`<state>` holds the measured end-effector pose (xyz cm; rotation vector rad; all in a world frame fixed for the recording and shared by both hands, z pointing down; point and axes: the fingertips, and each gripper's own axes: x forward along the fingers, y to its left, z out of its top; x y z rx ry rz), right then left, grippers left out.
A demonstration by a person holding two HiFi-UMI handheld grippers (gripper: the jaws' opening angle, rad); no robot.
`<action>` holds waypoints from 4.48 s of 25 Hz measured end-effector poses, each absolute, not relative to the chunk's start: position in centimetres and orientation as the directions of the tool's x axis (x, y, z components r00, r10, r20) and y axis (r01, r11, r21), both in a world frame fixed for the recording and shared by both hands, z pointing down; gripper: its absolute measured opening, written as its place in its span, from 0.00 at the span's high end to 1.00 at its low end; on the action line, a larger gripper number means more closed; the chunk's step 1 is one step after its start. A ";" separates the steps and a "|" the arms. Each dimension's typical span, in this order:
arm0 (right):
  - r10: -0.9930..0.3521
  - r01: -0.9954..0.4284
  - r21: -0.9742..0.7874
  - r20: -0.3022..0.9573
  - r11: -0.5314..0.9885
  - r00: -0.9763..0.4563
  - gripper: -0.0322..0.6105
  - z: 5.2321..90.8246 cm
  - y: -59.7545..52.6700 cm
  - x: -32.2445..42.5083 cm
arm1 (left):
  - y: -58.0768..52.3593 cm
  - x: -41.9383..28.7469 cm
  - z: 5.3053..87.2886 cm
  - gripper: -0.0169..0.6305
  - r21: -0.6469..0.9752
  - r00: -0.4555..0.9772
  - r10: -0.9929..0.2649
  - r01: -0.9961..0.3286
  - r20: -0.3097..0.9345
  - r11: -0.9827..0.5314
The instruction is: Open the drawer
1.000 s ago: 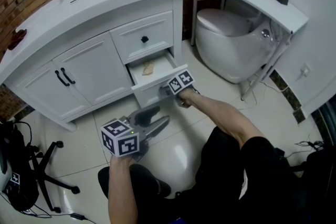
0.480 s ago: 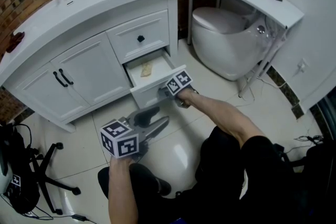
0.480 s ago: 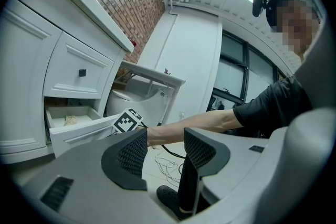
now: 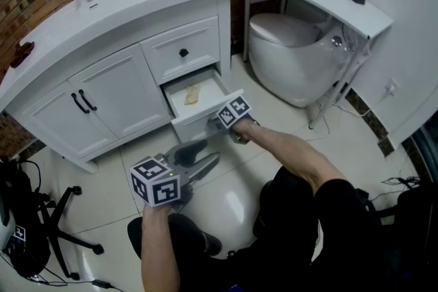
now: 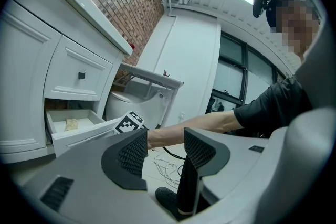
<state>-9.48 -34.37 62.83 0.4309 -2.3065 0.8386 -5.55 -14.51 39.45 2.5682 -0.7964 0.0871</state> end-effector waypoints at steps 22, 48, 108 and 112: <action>-0.086 -0.495 -0.432 0.681 0.754 -0.727 0.75 62.7 -33.1 -8.8 | -12.8 -4.4 38.6 0.64 0.381 0.837 -0.517 -0.543 0.179 -0.748; -0.131 -0.520 -0.413 0.676 0.747 -0.725 0.73 61.3 -32.5 -7.6 | -11.5 -4.7 38.1 0.64 0.377 0.833 -0.527 -0.548 0.167 -0.747; 0.071 -0.020 -0.463 0.178 0.886 -0.981 0.78 39.0 -13.2 -2.3 | -0.9 2.8 39.2 0.64 0.361 0.858 -0.445 -0.513 0.259 -0.779; 0.081 -0.018 -0.477 0.187 0.878 -0.979 0.79 39.5 -12.7 -2.7 | -0.6 2.1 38.8 0.64 0.386 0.854 -0.471 -0.521 0.223 -0.761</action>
